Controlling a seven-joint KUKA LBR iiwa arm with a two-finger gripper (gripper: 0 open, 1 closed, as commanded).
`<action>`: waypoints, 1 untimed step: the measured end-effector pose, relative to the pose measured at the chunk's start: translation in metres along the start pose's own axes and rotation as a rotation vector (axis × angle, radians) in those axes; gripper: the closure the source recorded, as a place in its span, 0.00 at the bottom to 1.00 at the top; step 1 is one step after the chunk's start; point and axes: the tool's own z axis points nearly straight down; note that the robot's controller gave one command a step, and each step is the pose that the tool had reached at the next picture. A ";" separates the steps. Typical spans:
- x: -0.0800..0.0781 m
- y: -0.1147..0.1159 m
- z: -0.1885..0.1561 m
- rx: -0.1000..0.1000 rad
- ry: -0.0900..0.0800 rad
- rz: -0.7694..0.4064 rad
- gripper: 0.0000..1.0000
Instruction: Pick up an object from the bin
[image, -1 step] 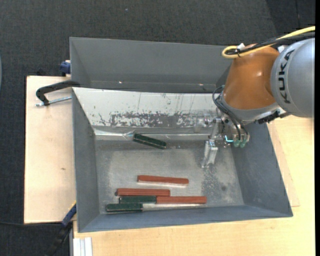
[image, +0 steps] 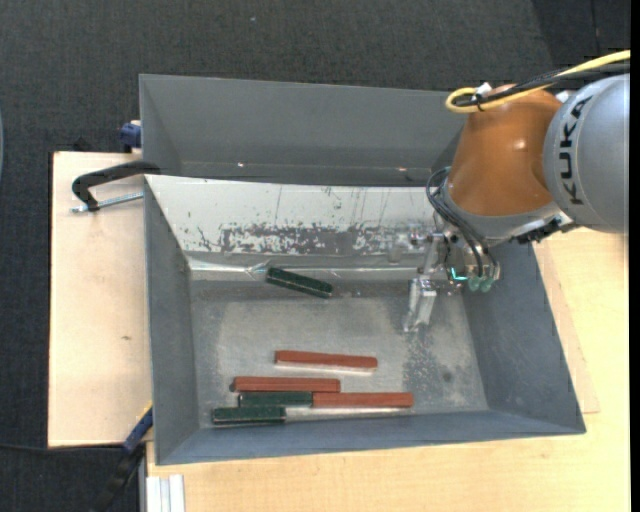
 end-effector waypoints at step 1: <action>0.000 0.022 0.022 0.003 -0.007 -0.059 0.00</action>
Offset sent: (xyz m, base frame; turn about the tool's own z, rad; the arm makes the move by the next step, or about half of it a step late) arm -0.0770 0.0556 -0.0879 -0.0513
